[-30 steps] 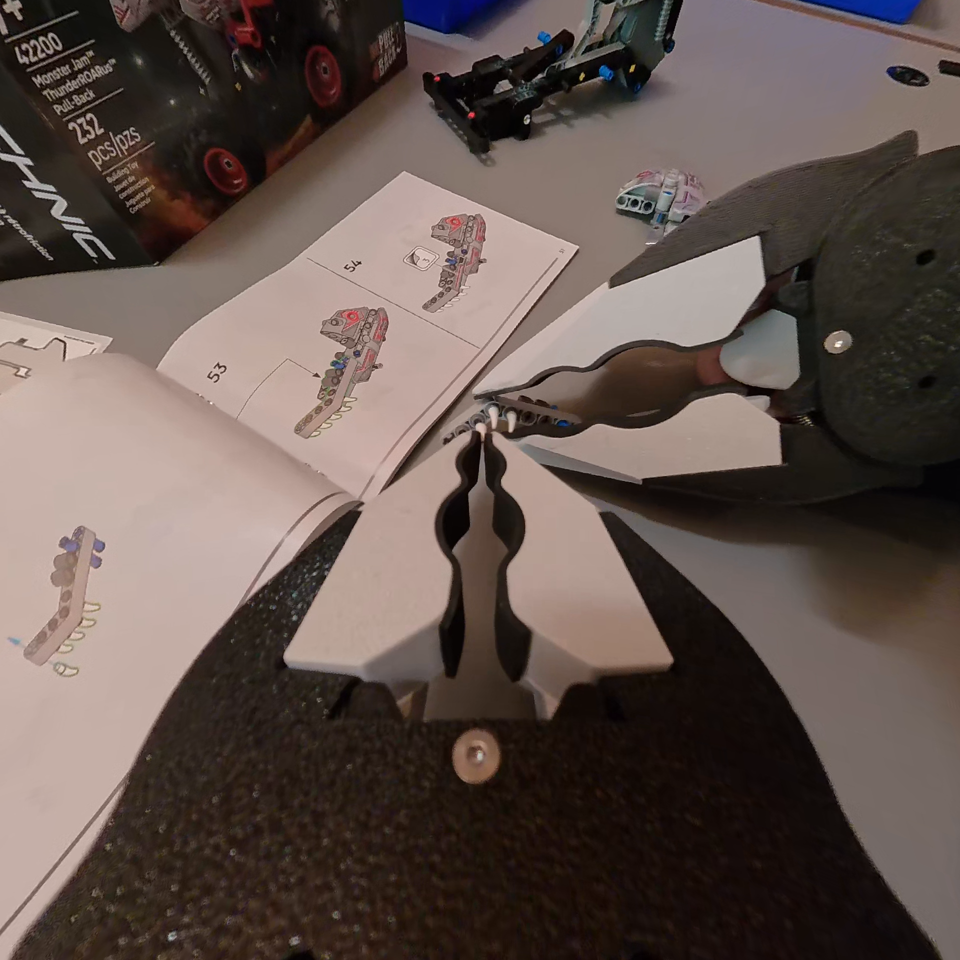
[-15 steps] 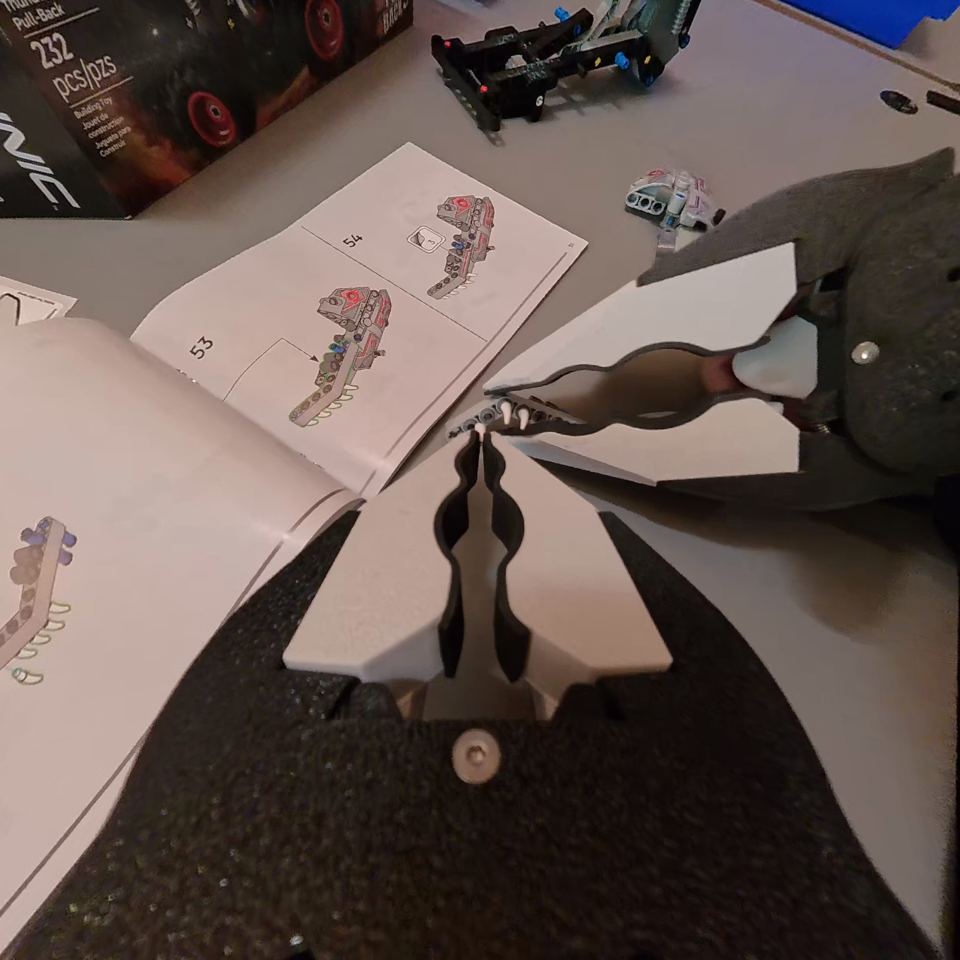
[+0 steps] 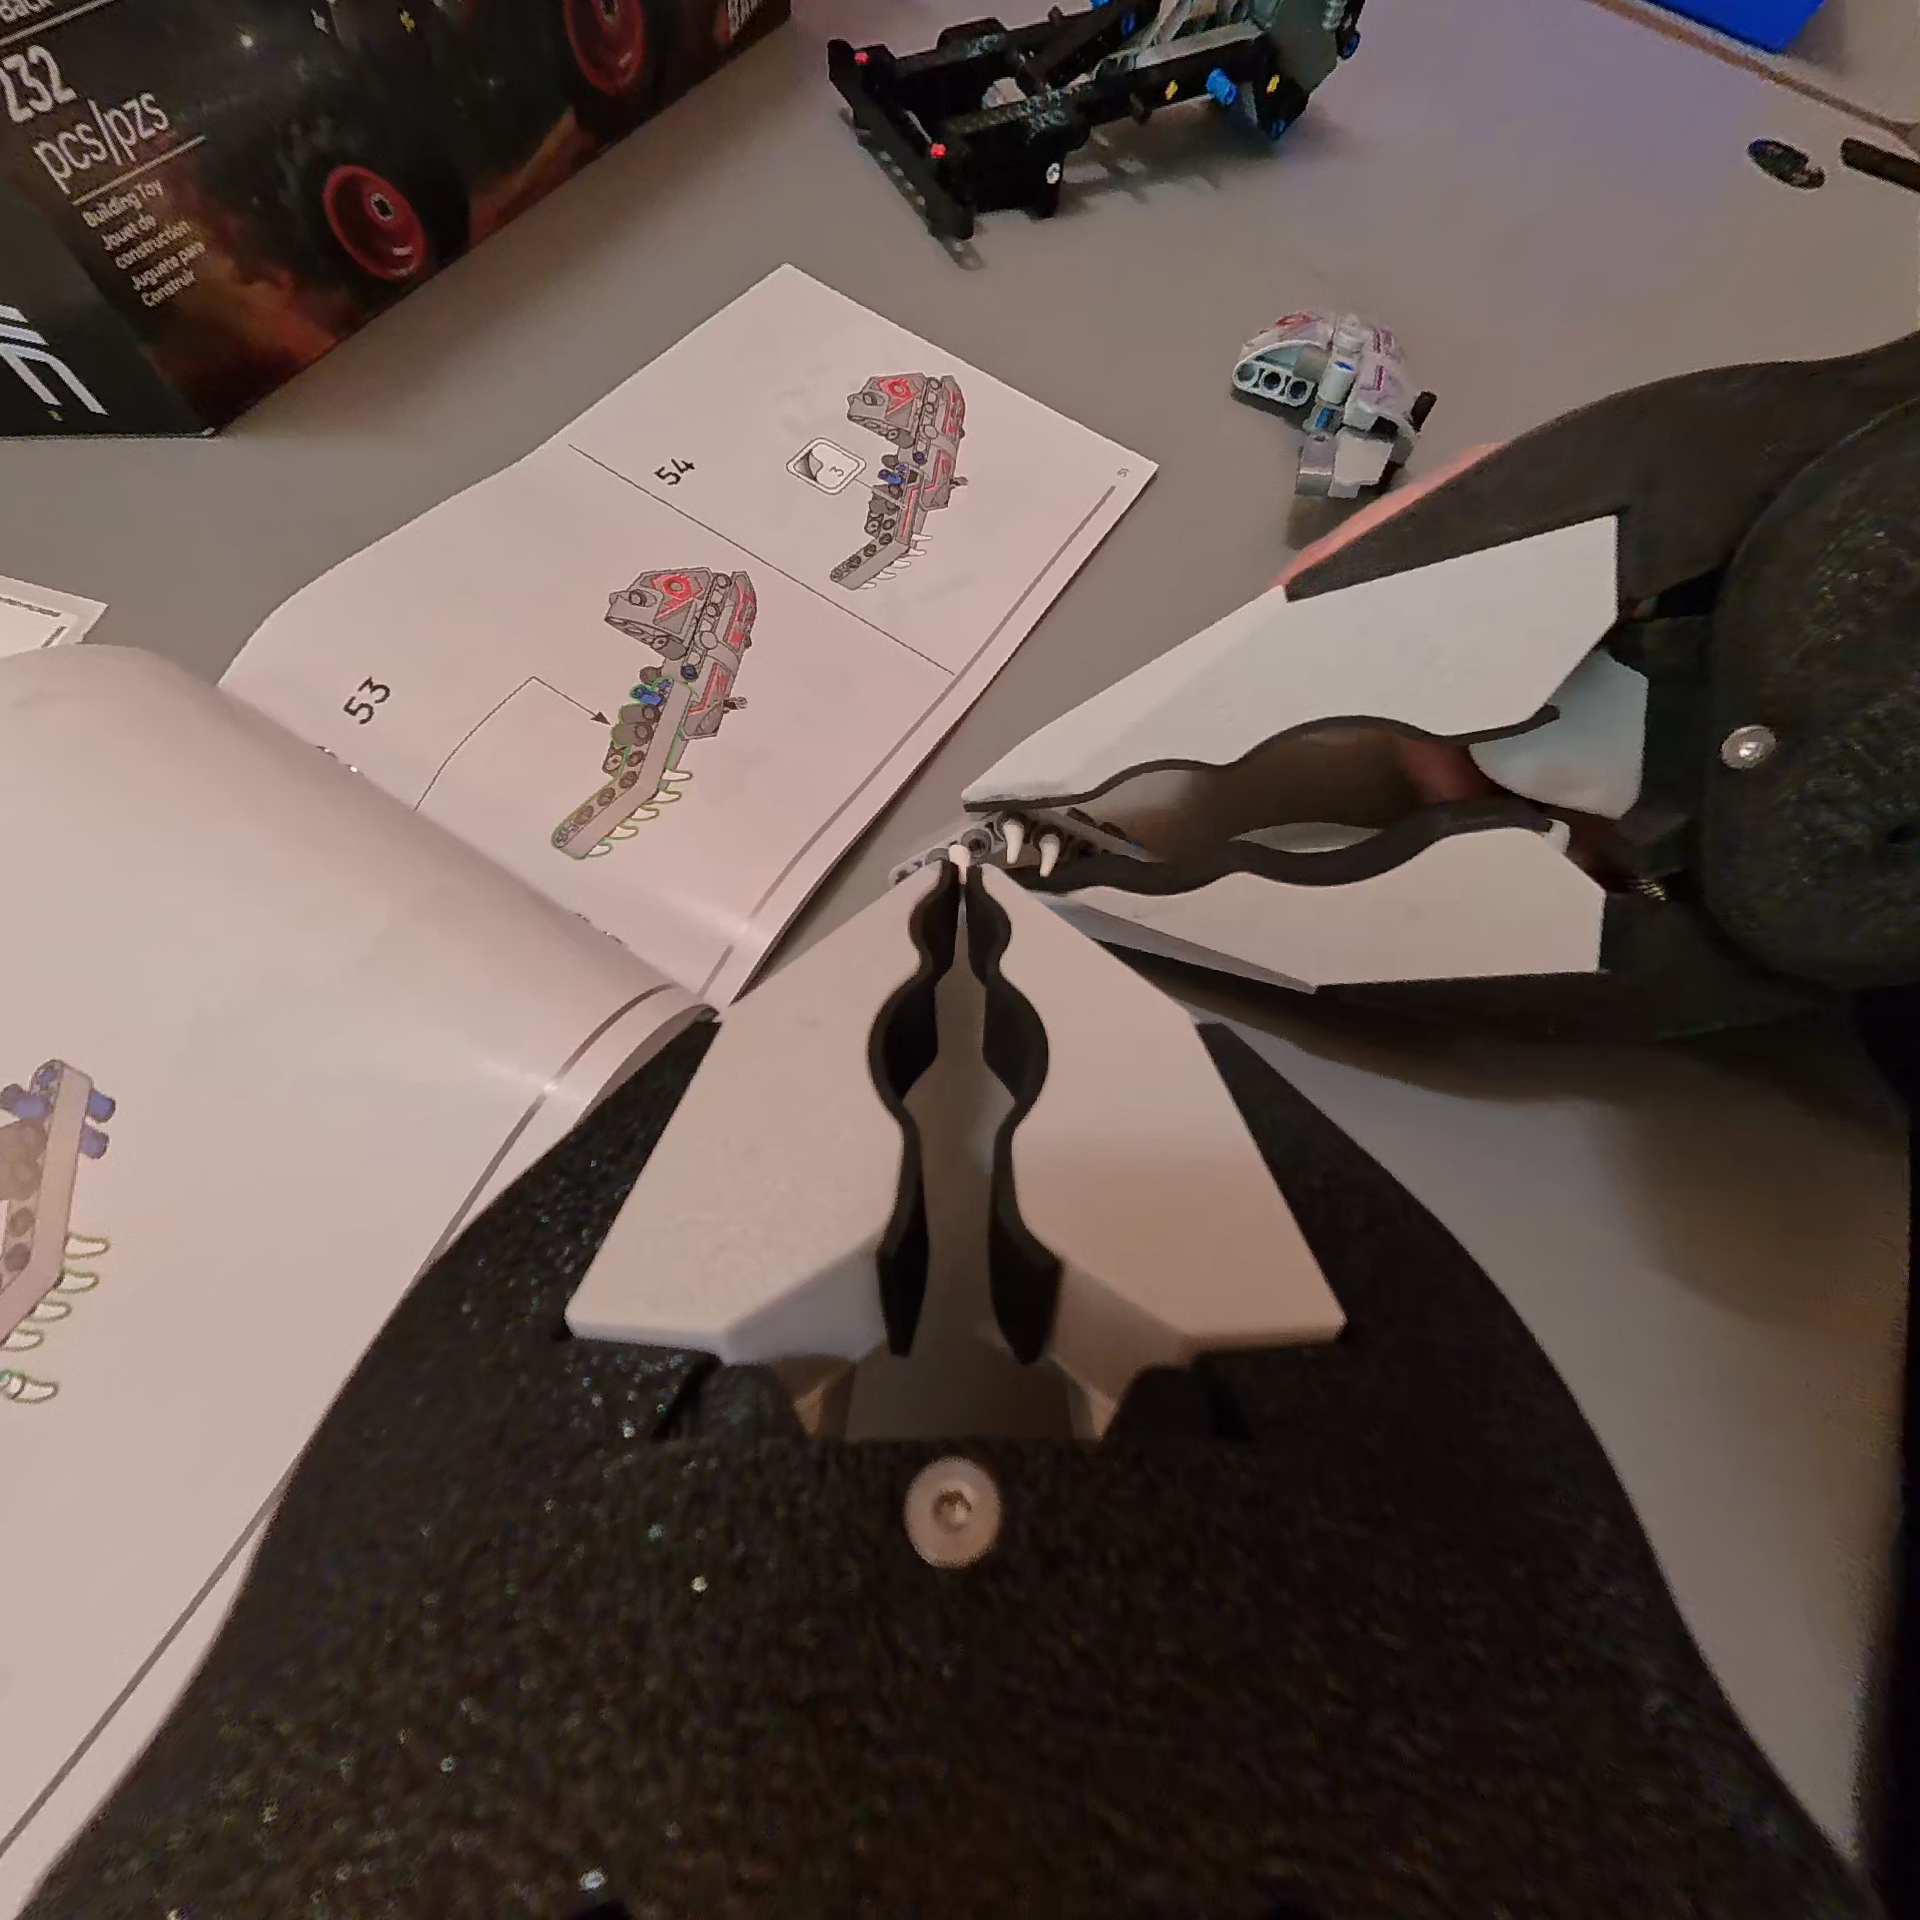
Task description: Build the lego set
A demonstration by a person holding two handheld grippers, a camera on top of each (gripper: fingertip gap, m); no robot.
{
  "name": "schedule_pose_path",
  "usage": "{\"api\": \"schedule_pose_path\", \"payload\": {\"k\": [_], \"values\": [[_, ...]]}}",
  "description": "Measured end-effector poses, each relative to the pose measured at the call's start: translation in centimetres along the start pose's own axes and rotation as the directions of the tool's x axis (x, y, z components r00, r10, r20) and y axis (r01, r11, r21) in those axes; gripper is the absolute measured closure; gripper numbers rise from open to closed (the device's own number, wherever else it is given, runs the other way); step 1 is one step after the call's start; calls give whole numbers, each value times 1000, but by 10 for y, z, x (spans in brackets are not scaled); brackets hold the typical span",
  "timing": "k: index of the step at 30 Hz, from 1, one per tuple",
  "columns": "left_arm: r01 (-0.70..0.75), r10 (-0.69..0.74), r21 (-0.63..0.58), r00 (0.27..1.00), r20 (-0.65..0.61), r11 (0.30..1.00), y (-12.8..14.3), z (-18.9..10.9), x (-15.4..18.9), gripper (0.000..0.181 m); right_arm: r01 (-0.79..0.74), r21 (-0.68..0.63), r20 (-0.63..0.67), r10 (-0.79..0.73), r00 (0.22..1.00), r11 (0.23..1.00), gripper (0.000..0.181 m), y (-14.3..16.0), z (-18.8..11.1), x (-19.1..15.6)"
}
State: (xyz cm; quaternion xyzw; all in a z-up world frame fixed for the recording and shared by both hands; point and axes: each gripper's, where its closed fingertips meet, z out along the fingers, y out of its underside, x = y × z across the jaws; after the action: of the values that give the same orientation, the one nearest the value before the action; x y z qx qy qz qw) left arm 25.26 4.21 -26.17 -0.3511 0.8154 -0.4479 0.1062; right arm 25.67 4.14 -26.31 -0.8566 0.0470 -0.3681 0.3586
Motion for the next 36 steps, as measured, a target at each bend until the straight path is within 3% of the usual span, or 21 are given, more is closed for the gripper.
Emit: {"api": "schedule_pose_path", "payload": {"k": [4, 8, 15, 18, 25, 32, 36], "values": [[6, -6, -10, 1000, -8, 1000, 1, 1, 0, 181, -40, -5, 2, 40, 999, 999, 161, 1, -2, 1], [14, -14, -13, 1000, -21, 1000, 2, 1, 1, 181, -177, -31, 24, 178, 984, 984, 136, 3, -10, 2], [11, -12, -14, 999, -32, 1000, 2, 1, 2, 181, -259, -82, 116, 267, 957, 962, 150, 7, -8, -6], [24, -24, -11, 999, -38, 1000, 2, 0, 1, 181, -366, -104, 224, 381, 897, 925, 133, 7, -12, -12], [29, -29, -12, 998, -50, 1000, 2, -2, -1, 181, -598, -116, 493, 569, 659, 793, 151, -1, -30, 9], [40, -40, -1, 997, -63, 999, 1, -3, 0, 181, -588, -230, 549, 603, 579, 775, 151, 6, -14, -6], [26, -27, -11, 998, -59, 1000, 2, -3, 0, 181, -575, -251, 546, 604, 581, 779, 164, 9, -10, -9]]}}
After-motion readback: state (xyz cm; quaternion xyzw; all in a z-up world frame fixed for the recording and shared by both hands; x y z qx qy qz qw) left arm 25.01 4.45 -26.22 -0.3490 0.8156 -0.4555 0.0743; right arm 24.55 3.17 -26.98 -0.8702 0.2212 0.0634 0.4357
